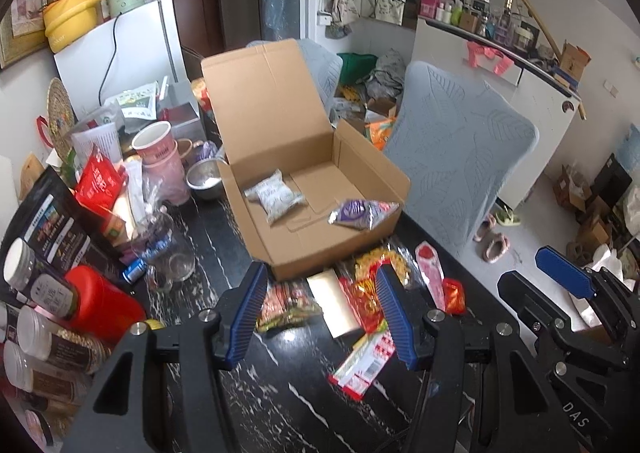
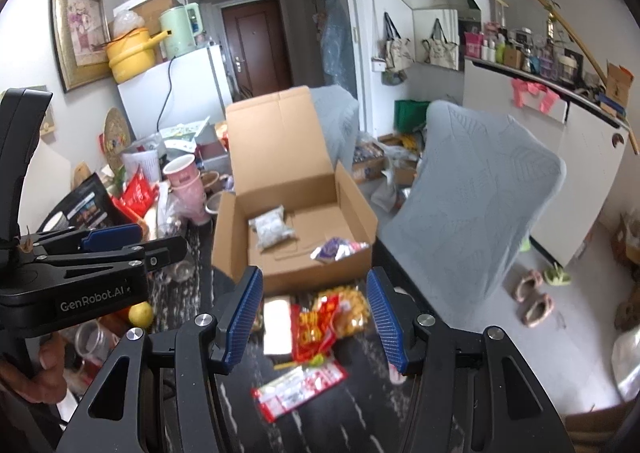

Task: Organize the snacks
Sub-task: 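Withdraw both tools from the box back toward the remaining snacks, then grasp the green-and-red chip bag with the left tool while the right tool grasps the red-and-gold packet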

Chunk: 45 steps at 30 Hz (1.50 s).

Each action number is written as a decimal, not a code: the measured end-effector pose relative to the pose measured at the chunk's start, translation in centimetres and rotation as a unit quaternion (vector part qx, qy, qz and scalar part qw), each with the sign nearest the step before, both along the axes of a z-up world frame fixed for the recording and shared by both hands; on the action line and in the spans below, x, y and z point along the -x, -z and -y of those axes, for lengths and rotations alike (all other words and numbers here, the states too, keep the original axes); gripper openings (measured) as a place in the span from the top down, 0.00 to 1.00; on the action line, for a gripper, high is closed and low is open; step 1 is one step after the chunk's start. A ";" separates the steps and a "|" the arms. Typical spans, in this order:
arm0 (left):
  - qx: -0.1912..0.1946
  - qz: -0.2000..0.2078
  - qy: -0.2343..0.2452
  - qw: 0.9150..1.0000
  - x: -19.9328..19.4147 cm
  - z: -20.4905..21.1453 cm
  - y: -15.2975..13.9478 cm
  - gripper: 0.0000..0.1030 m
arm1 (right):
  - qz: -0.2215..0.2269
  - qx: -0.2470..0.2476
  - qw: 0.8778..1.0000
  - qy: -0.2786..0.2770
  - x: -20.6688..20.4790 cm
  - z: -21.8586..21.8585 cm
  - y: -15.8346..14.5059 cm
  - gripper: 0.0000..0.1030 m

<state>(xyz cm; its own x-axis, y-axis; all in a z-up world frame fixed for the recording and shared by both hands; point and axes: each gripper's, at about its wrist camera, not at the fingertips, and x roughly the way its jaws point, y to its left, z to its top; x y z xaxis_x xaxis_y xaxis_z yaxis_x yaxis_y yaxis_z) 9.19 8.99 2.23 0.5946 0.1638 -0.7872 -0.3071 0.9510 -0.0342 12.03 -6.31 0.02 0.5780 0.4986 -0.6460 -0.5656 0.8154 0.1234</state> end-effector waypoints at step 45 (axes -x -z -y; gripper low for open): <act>0.118 -0.119 -0.080 0.983 -4.2 -5.4 16.0 0.46 | -0.194 0.072 0.978 0.003 -4.8 0.1 15.9 0.44</act>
